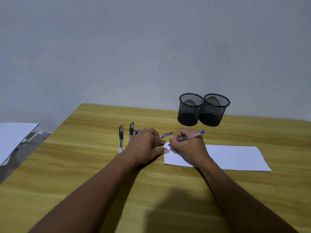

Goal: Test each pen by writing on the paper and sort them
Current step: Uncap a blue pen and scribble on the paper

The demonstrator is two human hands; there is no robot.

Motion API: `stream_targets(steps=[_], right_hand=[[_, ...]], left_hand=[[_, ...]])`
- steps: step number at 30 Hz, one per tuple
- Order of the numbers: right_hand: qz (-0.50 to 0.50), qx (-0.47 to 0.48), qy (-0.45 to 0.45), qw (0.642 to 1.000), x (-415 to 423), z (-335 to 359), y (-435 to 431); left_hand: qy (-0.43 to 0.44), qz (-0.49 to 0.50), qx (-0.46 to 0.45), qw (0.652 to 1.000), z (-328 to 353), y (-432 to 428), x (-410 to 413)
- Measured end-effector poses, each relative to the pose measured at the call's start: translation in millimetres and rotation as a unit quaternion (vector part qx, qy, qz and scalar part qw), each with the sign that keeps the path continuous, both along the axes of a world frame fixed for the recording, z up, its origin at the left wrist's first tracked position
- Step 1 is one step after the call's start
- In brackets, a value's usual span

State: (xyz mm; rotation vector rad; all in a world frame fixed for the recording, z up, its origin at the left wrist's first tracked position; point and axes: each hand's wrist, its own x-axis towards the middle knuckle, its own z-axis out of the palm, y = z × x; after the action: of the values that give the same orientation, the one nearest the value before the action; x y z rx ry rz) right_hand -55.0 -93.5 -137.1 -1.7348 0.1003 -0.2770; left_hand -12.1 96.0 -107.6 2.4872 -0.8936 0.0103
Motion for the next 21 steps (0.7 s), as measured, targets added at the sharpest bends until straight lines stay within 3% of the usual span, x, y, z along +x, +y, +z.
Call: stream_targets(steps=[21], right_hand=[[-0.009,0.014,0.011,1.000,-1.6,2.6,-2.1]], left_hand=[[0.003,0.006,0.000,1.000,2.5,-2.0,-0.3]])
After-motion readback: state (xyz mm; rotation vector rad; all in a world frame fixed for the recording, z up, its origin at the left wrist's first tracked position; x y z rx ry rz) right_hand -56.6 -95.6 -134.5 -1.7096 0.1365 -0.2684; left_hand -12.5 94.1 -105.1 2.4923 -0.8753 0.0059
